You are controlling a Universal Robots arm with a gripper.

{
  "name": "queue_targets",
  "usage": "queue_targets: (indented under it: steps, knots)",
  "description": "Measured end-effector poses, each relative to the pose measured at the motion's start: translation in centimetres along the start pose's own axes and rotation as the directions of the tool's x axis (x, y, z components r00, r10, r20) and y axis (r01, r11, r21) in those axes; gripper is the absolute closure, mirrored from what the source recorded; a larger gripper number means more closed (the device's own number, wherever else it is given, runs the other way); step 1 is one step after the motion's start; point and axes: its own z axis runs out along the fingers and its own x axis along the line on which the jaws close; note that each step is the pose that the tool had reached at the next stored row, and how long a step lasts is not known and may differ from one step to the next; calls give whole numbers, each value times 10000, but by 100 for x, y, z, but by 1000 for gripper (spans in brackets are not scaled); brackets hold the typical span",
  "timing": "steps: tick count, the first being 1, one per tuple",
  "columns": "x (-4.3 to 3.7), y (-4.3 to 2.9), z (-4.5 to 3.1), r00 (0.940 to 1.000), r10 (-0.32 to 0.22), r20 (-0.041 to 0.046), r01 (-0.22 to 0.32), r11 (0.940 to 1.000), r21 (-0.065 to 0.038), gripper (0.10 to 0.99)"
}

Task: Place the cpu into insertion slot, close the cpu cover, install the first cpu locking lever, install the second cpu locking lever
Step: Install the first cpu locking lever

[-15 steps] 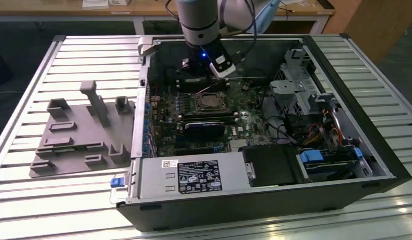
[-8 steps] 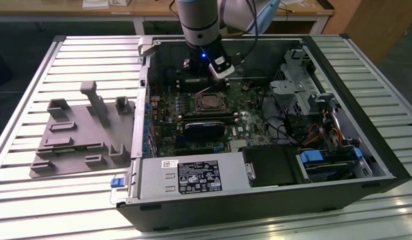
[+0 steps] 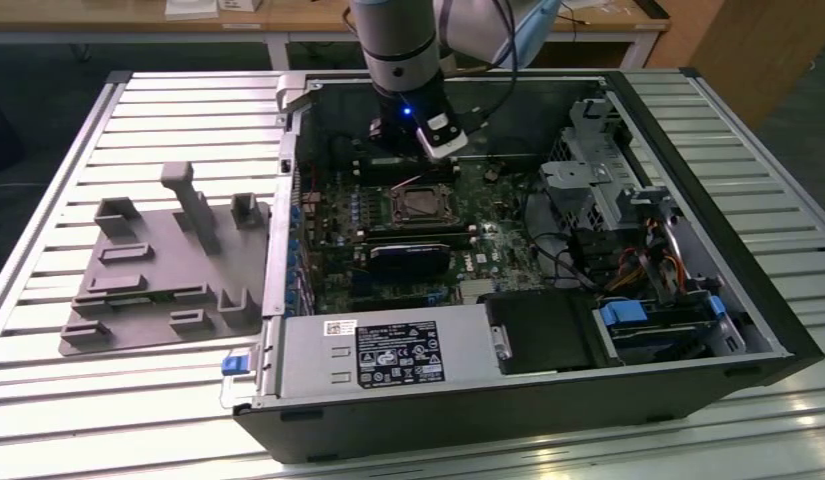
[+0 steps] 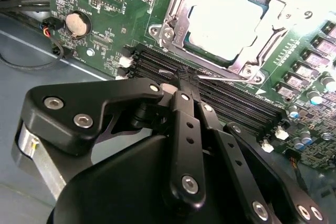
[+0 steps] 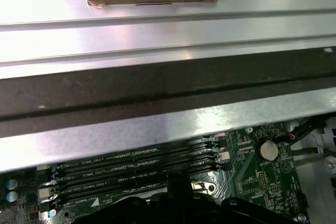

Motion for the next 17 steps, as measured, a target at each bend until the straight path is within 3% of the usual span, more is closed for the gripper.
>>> queue_targets:
  steps: [4, 10, 12, 17]
  knots:
    - [1, 1, 4, 10000, 14, 21, -14, 10000, 3, 984]
    - [17, -7, 29, 9988, -70, 483, 73, 10000, -50, 984]
    - [21, -10, 42, 9985, -59, 538, 62, 10000, -55, 984]
    - [33, -11, 60, 9965, 491, 683, -495, 9988, 46, 984]
